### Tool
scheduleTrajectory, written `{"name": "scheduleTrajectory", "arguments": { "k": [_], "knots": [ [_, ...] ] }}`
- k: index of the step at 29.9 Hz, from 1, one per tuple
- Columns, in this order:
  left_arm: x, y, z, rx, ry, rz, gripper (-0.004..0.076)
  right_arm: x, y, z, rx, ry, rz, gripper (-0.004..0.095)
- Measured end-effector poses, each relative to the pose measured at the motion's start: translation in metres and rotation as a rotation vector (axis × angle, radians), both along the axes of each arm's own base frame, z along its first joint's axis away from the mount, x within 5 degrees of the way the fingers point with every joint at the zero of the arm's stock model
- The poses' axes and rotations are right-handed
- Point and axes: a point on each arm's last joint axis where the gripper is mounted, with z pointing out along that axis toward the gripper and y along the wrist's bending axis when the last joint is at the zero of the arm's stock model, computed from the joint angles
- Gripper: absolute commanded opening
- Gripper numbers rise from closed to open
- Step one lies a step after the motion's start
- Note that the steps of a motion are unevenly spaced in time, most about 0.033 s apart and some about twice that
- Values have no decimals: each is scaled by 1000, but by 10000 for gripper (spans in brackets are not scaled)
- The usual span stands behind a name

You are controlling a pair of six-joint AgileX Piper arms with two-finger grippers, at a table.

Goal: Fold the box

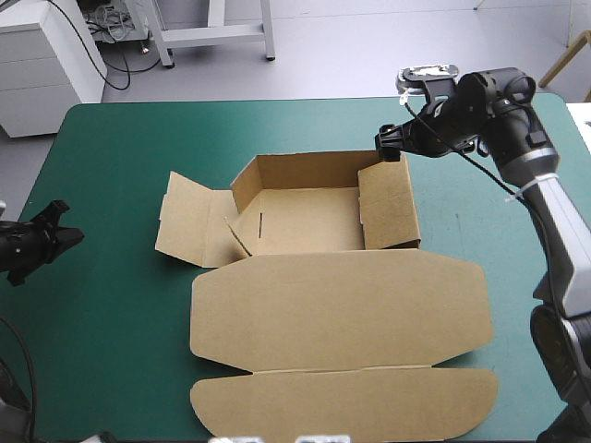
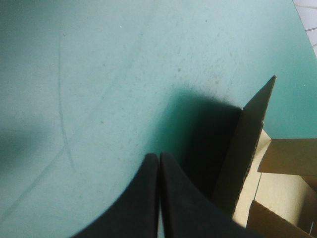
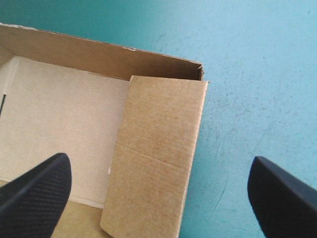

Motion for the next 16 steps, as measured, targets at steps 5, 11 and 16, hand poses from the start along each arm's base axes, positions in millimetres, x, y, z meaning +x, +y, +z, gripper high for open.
{"name": "scheduleTrajectory", "arguments": {
  "k": [5, 11, 16],
  "knots": [
    [0, 0, 0, 0, 0, 0, -10, -30, -6, 35, 49, -81, -1, 891],
    [0, 0, 0, 2, -1, 3, -10, -49, -11, 53, 74, -125, -17, 891],
    [0, 0, 0, 2, -1, 3, -10, -45, -10, 25, 51, -28, -27, 891]
  ]
}}
